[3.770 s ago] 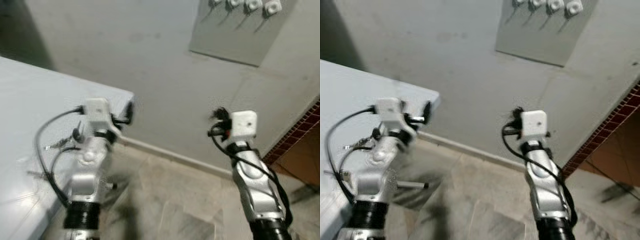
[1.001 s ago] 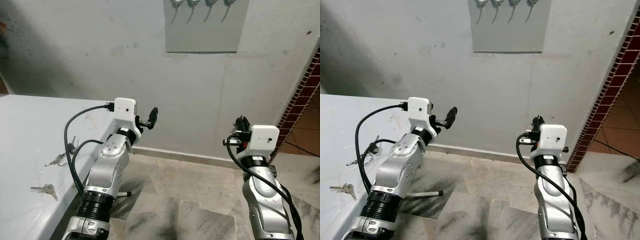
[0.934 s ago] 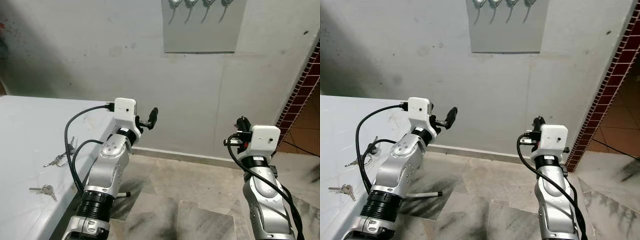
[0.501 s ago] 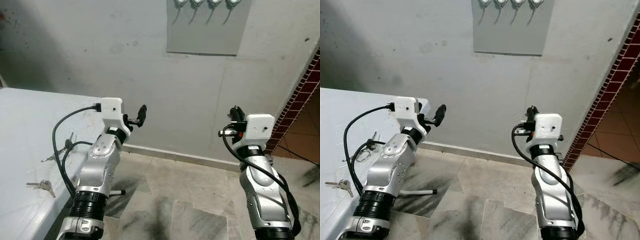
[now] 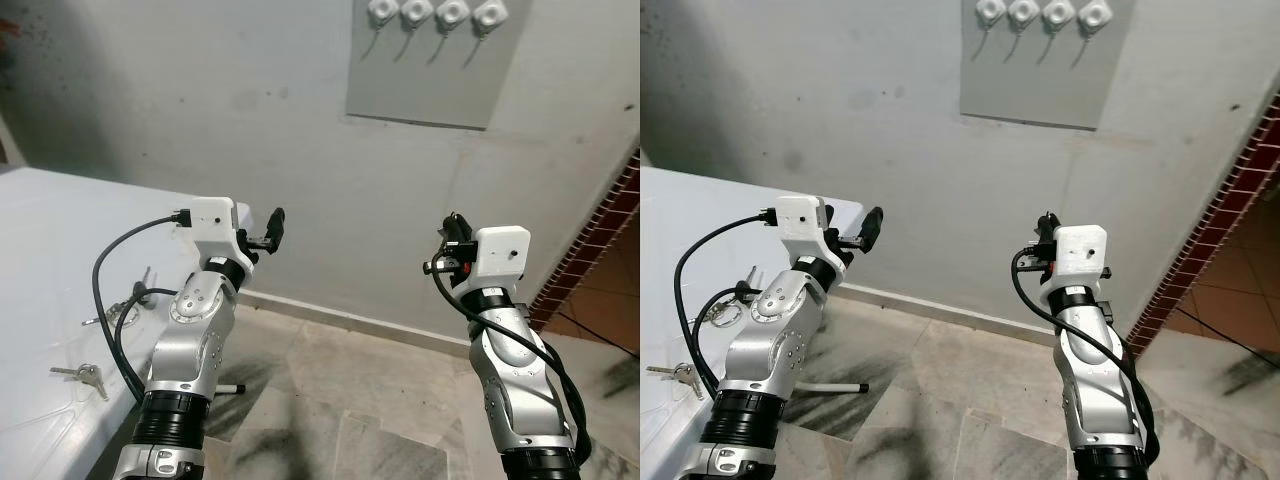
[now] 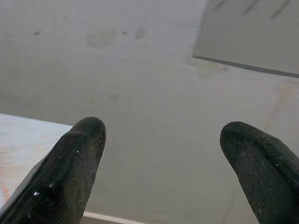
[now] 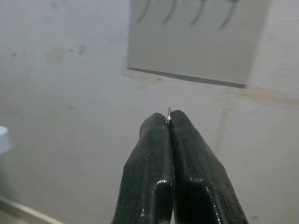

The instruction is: Hang keys on a hook

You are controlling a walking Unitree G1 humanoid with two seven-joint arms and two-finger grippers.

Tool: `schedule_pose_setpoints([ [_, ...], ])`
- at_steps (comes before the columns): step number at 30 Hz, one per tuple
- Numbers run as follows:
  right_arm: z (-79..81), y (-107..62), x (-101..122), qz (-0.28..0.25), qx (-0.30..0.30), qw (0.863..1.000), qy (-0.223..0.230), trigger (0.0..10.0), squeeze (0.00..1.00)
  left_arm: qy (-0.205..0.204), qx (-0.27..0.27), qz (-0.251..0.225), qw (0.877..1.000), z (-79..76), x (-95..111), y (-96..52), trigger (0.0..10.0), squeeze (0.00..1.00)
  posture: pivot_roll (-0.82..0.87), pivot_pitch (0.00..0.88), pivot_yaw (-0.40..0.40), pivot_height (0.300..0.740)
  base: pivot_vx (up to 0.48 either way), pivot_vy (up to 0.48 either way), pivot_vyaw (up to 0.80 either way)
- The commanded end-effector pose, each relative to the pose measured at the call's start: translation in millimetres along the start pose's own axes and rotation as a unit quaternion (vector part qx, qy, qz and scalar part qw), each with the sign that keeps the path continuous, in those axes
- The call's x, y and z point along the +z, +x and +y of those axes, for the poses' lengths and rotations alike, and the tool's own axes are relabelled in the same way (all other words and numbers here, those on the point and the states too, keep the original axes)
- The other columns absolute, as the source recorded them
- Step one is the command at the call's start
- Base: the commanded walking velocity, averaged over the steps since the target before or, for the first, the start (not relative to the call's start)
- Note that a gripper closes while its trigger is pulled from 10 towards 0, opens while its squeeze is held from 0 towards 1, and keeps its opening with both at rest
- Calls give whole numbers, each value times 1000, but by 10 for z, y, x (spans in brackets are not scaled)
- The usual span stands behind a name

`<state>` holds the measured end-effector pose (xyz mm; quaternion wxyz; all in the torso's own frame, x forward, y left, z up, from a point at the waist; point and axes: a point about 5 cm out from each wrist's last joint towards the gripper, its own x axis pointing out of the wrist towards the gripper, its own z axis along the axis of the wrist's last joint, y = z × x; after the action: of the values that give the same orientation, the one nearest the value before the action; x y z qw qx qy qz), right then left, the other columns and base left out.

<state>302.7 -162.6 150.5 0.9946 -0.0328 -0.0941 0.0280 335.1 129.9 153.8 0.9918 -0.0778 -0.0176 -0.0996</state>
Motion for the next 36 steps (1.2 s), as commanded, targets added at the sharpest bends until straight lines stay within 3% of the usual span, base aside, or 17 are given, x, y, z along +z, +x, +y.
schedule_pose_setpoints([
  [1, 36, 28, 26, -5, 4, 1000, 6, 10000, 0, 1, 3, -2, 1000, 36, 22, -15, 10000, 0, -23, 0, 6, 732, 337, 0, 0],
  [30, 79, -4, 0, -5, -2, 1000, 12, 10000, 0, 11, -21, -2, 1000, -9, 42, -3, 10000, 0, -30, 0, 23, 732, 402, 0, 0],
  [36, 72, 2, -40, 16, -2, 1000, 14, 10000, 0, 10, -19, -2, 1000, -16, 38, -15, 10000, 0, -28, 0, 21, 732, 437, 0, -262],
])
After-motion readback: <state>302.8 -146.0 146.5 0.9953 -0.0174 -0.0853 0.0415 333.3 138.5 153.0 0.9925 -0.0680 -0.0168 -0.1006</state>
